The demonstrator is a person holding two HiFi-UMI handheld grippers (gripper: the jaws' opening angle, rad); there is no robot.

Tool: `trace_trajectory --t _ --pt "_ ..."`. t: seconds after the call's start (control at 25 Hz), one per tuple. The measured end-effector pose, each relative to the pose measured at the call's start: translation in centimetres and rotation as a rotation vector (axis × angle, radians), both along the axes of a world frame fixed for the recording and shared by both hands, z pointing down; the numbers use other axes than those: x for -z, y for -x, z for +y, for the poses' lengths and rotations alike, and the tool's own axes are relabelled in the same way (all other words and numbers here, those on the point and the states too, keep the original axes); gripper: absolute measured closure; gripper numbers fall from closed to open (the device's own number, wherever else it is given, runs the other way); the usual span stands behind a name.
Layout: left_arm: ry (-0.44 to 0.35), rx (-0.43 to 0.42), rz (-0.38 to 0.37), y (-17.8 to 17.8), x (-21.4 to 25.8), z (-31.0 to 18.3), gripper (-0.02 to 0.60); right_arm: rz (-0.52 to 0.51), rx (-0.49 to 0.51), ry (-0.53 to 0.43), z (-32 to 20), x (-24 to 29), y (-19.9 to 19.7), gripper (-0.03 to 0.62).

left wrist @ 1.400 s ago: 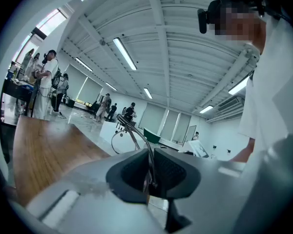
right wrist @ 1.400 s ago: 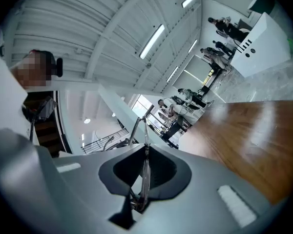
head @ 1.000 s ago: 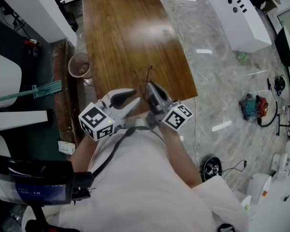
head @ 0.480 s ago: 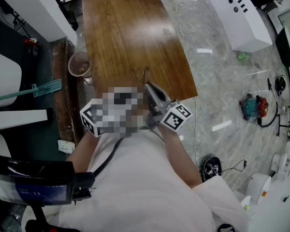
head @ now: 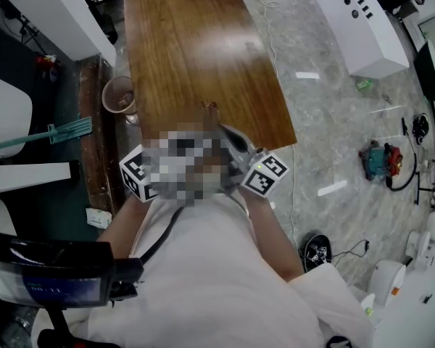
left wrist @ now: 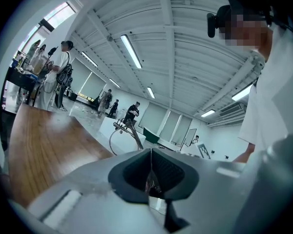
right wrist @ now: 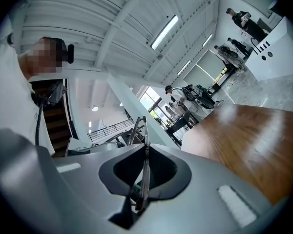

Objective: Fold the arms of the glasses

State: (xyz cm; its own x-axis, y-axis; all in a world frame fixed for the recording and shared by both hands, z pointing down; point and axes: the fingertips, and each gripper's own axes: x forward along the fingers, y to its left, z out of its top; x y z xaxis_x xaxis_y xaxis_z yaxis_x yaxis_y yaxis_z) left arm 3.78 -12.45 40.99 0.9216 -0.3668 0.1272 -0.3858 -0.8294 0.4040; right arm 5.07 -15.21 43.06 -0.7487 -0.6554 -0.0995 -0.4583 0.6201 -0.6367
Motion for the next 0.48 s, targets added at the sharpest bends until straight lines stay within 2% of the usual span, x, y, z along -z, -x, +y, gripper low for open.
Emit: trace_trajectory --t 0.32,0.4,0.48 --pt "0.019 0.031 -0.019 0.6 -1.2 0.2 0.557 0.116 0.012 -0.015 -0.6 -1.6 -0.1 0.563" --pt "0.03 0.052 -0.028 1.2 -1.9 0.0 0.557 0.179 0.017 -0.022 -1.2 -2.8 -0.4 0.563" --pt "0.045 0.087 -0.046 2.0 -3.0 -0.3 0.557 0.298 0.019 -0.036 -2.2 -4.5 -0.7 0.563"
